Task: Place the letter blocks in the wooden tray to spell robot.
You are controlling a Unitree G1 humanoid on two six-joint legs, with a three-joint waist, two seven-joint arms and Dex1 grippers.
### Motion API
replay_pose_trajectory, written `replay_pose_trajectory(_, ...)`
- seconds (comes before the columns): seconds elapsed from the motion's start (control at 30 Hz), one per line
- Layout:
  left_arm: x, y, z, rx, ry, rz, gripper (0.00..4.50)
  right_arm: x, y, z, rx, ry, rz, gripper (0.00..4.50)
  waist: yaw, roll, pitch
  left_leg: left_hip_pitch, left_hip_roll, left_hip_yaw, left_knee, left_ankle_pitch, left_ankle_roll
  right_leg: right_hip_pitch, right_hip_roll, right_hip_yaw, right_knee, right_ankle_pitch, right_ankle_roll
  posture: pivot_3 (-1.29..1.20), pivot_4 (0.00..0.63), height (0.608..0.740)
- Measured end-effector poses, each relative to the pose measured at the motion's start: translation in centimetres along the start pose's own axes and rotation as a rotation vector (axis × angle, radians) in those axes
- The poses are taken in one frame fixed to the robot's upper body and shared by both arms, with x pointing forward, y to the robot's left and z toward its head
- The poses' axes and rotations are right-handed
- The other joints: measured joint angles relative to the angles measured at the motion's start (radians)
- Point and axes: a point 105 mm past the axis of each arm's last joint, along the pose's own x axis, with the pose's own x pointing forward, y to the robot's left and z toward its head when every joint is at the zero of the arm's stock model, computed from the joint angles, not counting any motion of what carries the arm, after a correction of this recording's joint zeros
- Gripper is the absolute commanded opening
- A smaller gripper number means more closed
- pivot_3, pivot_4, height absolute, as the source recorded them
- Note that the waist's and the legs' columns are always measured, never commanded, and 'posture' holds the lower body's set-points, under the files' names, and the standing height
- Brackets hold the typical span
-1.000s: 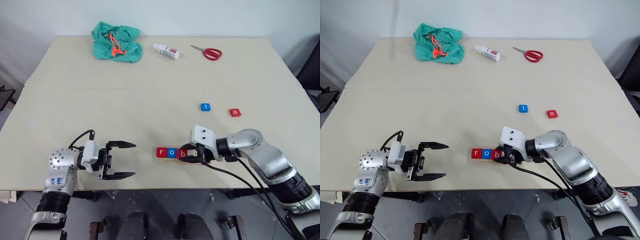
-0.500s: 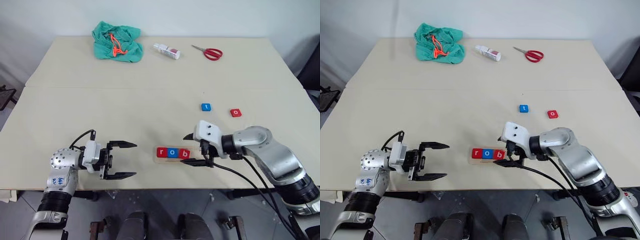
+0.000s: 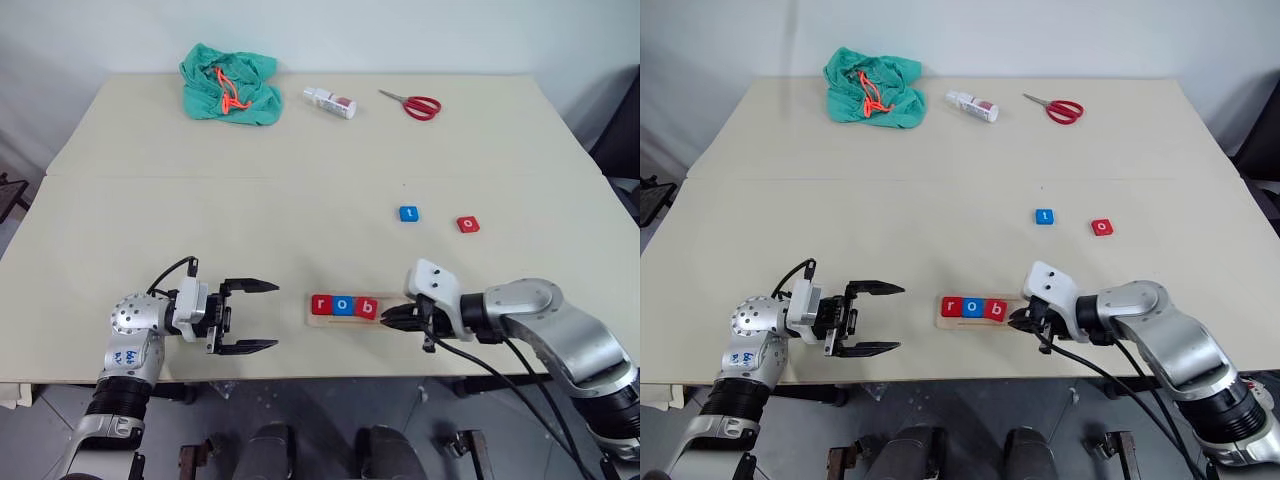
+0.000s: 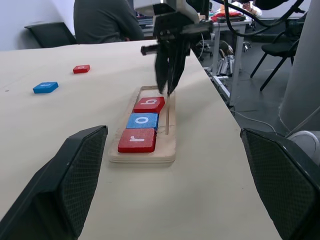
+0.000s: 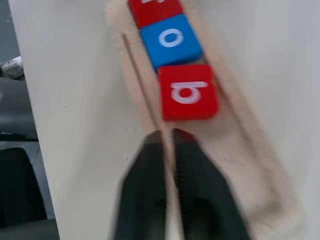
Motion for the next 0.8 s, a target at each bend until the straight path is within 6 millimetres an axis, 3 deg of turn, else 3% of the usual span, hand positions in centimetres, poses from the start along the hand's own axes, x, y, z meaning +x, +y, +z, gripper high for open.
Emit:
replay_pose_trajectory(0.3,0.6,-0.8,0.7,0.029,-0.001,-0.030,4.50,1.1,0.2,0.7,-0.015,-0.018,0.031,0.01,0.001,0.000,0.000,0.000,0.000,-0.001,0.000,0.000,0.000,0.000,0.000,0.000,0.000,0.000,0.000,0.00,0.150,0.740)
replay_pose_trajectory(0.8,0.4,-0.6,0.7,0.026,0.006,-0.009,4.50,1.0,-1.8,0.8,-0.038,-0.016,-0.034,0.01,0.001,0.000,0.000,0.000,0.000,0.000,0.000,0.000,0.000,0.000,0.000,0.000,0.000,0.000,0.000,0.00,0.150,0.740)
